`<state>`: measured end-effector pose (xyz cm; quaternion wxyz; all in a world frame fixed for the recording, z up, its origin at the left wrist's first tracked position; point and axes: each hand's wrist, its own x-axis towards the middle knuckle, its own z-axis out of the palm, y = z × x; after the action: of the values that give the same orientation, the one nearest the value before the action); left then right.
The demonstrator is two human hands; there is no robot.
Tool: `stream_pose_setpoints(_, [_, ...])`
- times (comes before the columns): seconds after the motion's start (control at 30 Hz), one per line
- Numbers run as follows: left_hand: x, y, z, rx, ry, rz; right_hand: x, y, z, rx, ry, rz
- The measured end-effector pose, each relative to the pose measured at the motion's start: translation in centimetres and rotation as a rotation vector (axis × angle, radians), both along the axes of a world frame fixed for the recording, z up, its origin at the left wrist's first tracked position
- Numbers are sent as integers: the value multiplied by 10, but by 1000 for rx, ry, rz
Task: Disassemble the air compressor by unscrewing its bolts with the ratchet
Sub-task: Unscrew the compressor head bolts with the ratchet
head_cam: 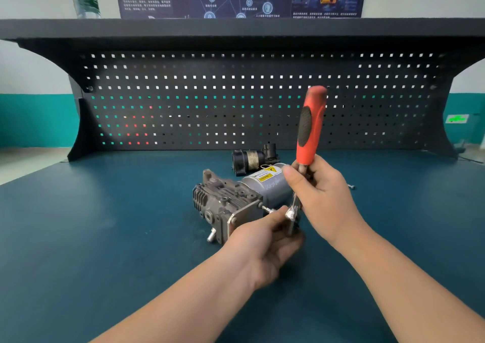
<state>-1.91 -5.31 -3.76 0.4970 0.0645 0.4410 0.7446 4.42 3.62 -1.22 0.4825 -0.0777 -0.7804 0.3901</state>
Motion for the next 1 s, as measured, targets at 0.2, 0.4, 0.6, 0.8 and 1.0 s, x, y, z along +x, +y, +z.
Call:
stream_pose_setpoints(0.2, [7,0,-2,54,-67,65,-10,20,-4,-751,61,70])
stream_pose_setpoints(0.4, [6,-3,1,80,-102,21,-17,26,-26,-1319,10,132])
stream_pose_setpoints(0.6, [4,-3,-1,81,-62,37,-16,26,-20,-1227,89,142])
stream_pose_setpoints(0.8, [3,-2,-3,98,-14,70,-8,14,-6,-807,139,158])
stream_pose_setpoints(1.0, [1,-2,-4,133,-15,68,8,-1,3,50,-63,8])
